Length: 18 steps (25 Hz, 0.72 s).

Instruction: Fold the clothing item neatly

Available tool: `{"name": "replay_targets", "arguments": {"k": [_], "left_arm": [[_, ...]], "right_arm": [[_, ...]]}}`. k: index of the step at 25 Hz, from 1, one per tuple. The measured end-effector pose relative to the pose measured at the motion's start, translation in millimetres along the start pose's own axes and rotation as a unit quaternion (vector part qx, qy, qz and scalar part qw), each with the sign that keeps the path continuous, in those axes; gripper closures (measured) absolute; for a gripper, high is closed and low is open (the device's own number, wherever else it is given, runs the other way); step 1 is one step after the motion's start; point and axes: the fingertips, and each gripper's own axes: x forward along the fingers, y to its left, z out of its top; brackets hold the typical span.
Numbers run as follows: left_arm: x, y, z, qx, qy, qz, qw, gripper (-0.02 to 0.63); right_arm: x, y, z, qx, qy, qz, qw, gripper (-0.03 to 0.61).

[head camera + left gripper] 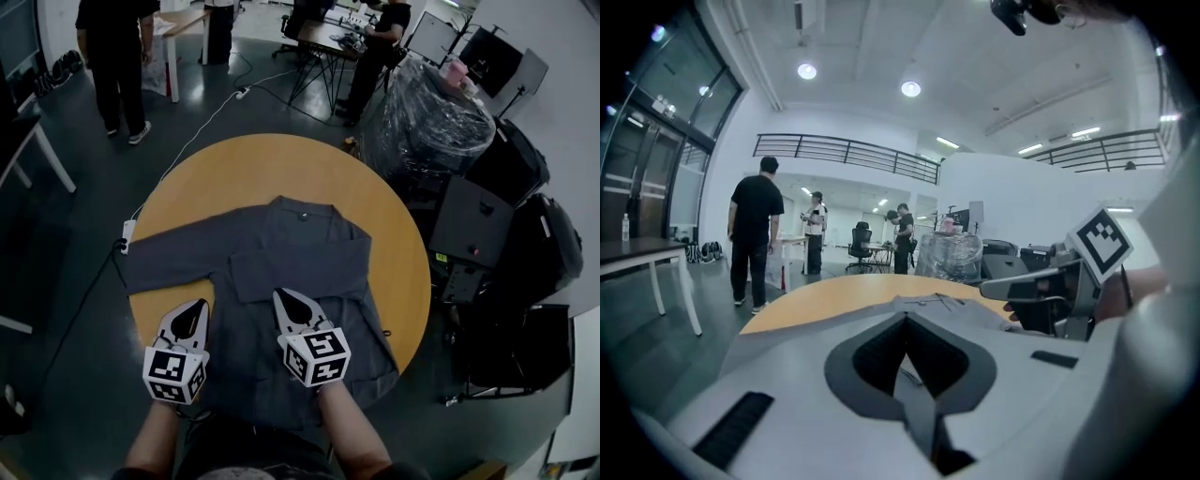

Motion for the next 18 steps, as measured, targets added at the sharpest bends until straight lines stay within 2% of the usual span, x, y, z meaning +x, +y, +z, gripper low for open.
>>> {"name": "replay_targets", "arguments": {"k": [5,11,18], "left_arm": [[-40,-58,13,0.026,-0.026,0.002,0.9993,0.606],[-95,-131,0,0.034,-0.036,0.001,0.9988,0.606],[-133,-149,-20,0.033,-0.025,0.024,0.9988,0.606]], "right_arm": [[-76,5,4,-0.001,-0.04,0.006,0.999,0.588],[-160,17,-22,-0.002,-0.068,0.001,0.998,0.589],[-185,41,-40,0.014,-0.077,0.025,0.997,0.589]]}}
